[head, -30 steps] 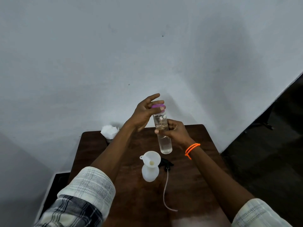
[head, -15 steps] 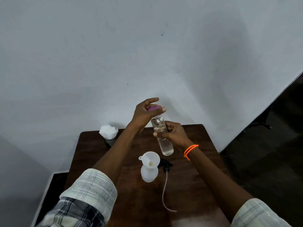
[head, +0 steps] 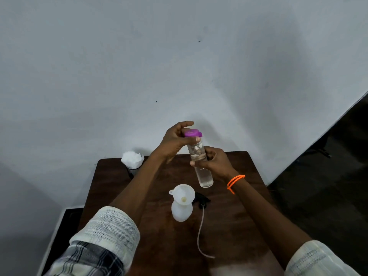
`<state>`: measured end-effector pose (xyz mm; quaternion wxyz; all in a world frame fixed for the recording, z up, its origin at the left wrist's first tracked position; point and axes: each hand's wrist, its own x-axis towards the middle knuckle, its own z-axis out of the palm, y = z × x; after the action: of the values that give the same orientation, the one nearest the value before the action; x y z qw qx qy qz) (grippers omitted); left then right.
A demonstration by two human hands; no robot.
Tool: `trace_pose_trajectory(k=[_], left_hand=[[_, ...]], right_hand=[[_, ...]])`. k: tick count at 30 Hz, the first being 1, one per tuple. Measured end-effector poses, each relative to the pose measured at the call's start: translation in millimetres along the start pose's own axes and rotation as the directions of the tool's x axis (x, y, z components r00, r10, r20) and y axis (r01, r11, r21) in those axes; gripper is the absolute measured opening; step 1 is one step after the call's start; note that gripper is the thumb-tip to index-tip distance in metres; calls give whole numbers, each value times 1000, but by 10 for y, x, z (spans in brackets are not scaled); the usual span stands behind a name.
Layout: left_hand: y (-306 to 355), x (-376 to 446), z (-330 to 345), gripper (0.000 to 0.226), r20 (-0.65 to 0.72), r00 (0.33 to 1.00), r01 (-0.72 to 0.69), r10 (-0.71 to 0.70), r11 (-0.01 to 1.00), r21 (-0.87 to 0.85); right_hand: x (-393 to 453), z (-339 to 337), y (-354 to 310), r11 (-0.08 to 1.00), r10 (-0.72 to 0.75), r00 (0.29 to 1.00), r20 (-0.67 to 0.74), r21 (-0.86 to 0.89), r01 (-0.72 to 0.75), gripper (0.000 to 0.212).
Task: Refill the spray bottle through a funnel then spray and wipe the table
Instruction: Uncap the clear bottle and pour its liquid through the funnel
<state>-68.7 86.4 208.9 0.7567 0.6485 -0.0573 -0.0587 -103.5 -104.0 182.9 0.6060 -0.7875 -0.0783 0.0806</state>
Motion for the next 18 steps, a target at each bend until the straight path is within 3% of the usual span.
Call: trace_pose_trajectory(k=[4, 11, 18], left_hand=[[-28, -7, 59, 51, -66, 997, -22, 26, 998, 66], [-32, 20, 18, 46, 95, 995, 0, 13, 992, -129], [-5, 19, 10, 55, -110, 991, -69, 70, 998, 15]], right_hand=[[20, 0, 16, 998, -8, 1000, 18, -56, 9, 36], [25, 34, 23, 1000, -4, 1000, 12, -23, 4, 34], [33, 12, 34, 1000, -3, 1000, 13, -25, 3, 37]])
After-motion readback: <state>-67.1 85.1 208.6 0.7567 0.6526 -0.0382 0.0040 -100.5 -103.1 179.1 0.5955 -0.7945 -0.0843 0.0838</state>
